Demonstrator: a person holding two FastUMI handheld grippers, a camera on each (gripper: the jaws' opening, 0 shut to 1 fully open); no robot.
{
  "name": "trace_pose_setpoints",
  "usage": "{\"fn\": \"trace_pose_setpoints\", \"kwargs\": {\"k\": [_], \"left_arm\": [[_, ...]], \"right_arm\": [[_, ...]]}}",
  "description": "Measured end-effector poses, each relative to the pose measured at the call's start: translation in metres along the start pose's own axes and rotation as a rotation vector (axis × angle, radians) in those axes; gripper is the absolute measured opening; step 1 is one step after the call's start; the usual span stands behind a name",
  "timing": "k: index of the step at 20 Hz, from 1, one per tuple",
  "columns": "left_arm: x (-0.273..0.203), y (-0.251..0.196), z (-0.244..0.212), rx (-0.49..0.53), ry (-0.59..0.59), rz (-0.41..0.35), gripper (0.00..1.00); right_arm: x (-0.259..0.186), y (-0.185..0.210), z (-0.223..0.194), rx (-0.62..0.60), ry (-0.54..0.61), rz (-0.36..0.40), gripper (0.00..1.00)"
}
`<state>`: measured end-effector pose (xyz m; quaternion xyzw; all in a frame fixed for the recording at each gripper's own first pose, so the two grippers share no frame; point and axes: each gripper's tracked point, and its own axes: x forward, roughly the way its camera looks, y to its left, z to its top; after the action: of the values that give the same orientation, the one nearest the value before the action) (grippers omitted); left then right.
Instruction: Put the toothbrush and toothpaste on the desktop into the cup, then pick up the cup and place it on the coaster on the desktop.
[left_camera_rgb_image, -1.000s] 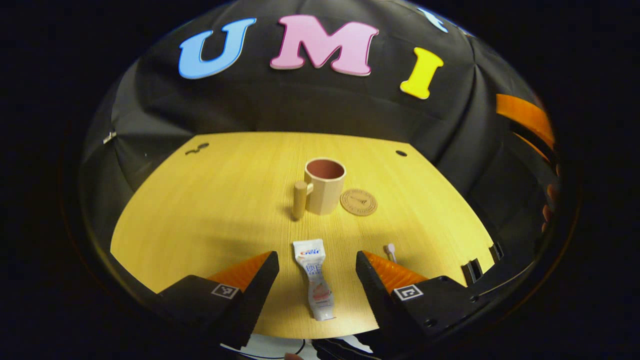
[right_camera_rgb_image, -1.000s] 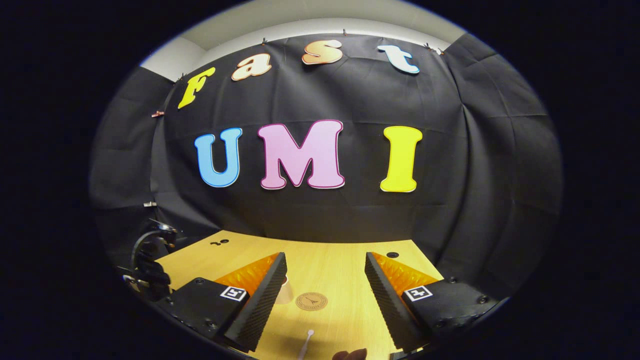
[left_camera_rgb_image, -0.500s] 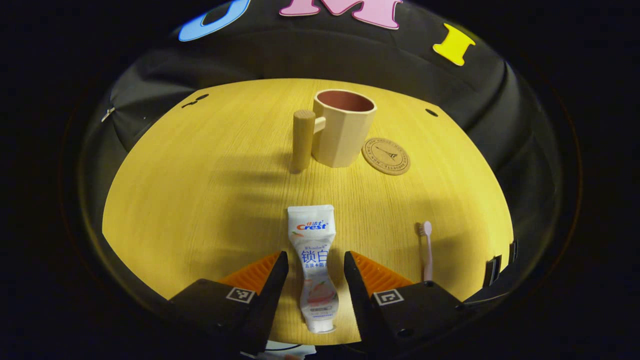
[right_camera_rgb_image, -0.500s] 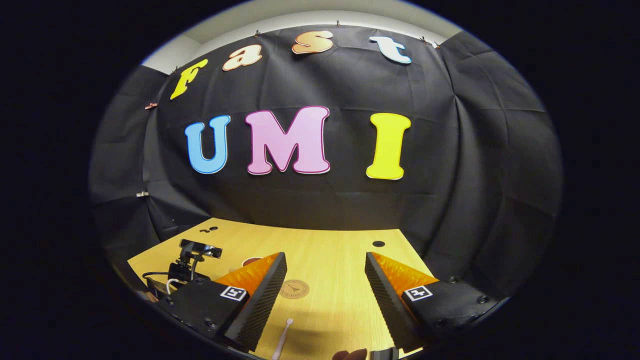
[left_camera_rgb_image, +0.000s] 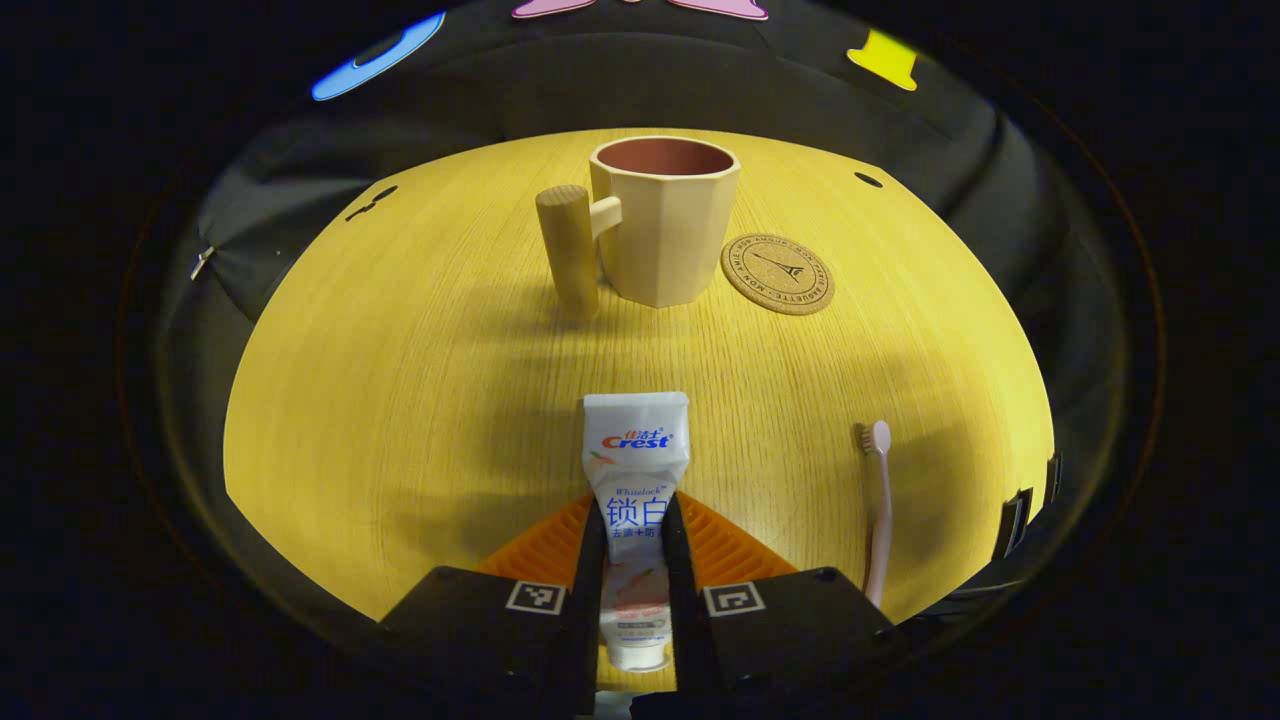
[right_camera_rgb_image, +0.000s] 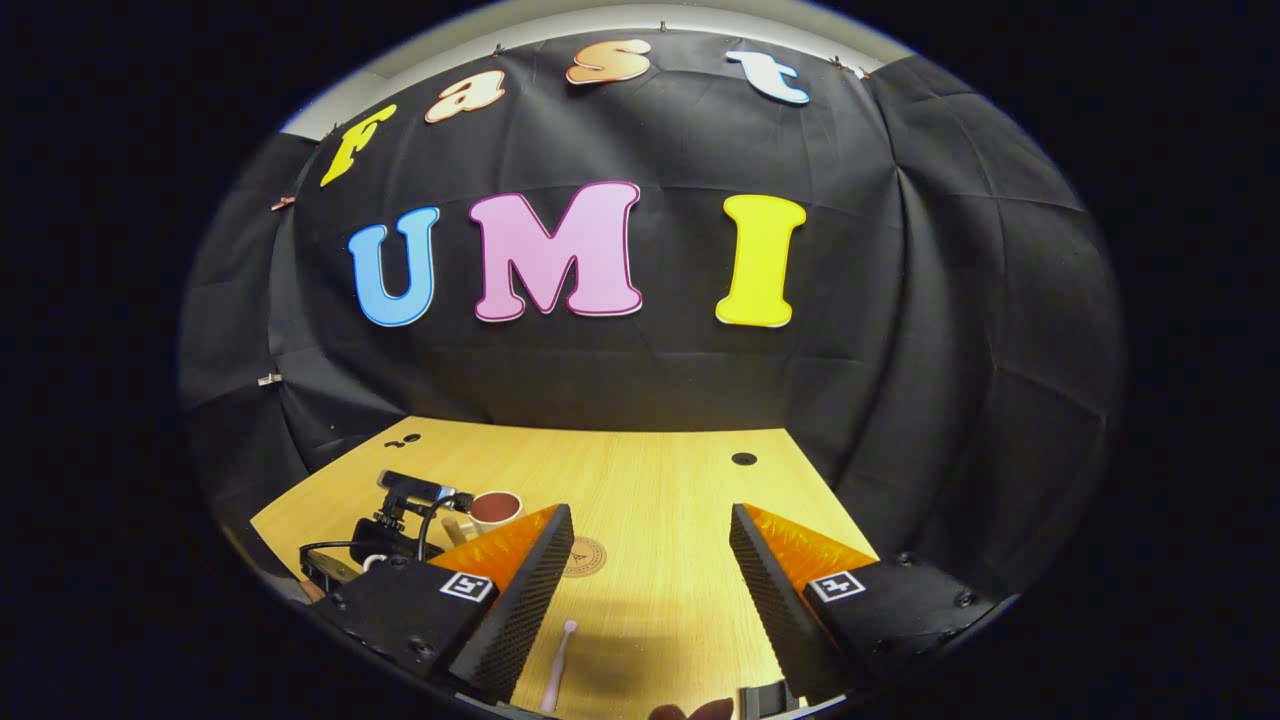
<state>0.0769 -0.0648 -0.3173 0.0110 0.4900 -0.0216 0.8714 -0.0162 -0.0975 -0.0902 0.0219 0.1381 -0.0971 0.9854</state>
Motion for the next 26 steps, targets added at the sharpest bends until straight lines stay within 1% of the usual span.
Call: {"fn": "trace_pose_setpoints", "kwargs": {"k": [1, 2, 4, 6, 8, 10, 13, 15, 19, 21, 23, 24, 25, 26], "left_arm": [[0.001, 0.0, 0.0, 0.009, -0.005, -0.011, 0.33], [0.0, 0.0, 0.001, 0.015, -0.018, -0.022, 0.32], [0.001, 0.0, 0.002, 0.034, -0.044, -0.055, 0.27], [0.0, -0.001, 0.002, 0.035, -0.056, -0.1, 0.24], [-0.001, 0.0, 0.002, 0.031, -0.071, -0.143, 0.23], [-0.01, 0.006, 0.005, 0.04, -0.106, -0.163, 0.22], [-0.032, 0.013, 0.017, 0.064, -0.187, -0.199, 0.22], [-0.052, 0.014, 0.032, 0.065, -0.257, -0.242, 0.22], [-0.101, 0.01, 0.086, 0.046, -0.426, -0.348, 0.22], [-0.13, 0.008, 0.128, 0.012, -0.527, -0.408, 0.22], [-0.147, 0.009, 0.166, -0.012, -0.616, -0.453, 0.22], [-0.155, 0.01, 0.18, -0.015, -0.65, -0.471, 0.22], [-0.159, 0.012, 0.194, -0.014, -0.685, -0.48, 0.22], [-0.163, 0.012, 0.21, -0.008, -0.724, -0.488, 0.22]], "right_arm": [[0.0, 0.004, -0.003, 0.01, 0.016, 0.005, 0.97], [0.002, 0.006, -0.008, 0.016, 0.037, 0.008, 0.97], [0.003, 0.011, -0.021, 0.02, 0.084, 0.011, 0.97], [0.005, 0.013, -0.037, 0.021, 0.141, 0.004, 0.97], [0.004, 0.019, -0.054, 0.027, 0.211, 0.0, 0.97], [0.004, 0.027, -0.07, 0.035, 0.276, 0.009, 0.97], [-0.004, 0.04, -0.098, 0.03, 0.368, 0.02, 0.96], [-0.006, 0.05, -0.117, 0.031, 0.428, 0.031, 0.95], [-0.004, 0.069, -0.161, 0.003, 0.556, 0.046, 0.93], [-0.002, 0.079, -0.185, -0.019, 0.627, 0.058, 0.9], [0.004, 0.087, -0.204, -0.03, 0.669, 0.076, 0.87], [0.004, 0.089, -0.21, -0.028, 0.688, 0.08, 0.85], [0.007, 0.092, -0.219, -0.016, 0.717, 0.083, 0.79], [0.007, 0.095, -0.227, -0.003, 0.746, 0.082, 0.77]]}}
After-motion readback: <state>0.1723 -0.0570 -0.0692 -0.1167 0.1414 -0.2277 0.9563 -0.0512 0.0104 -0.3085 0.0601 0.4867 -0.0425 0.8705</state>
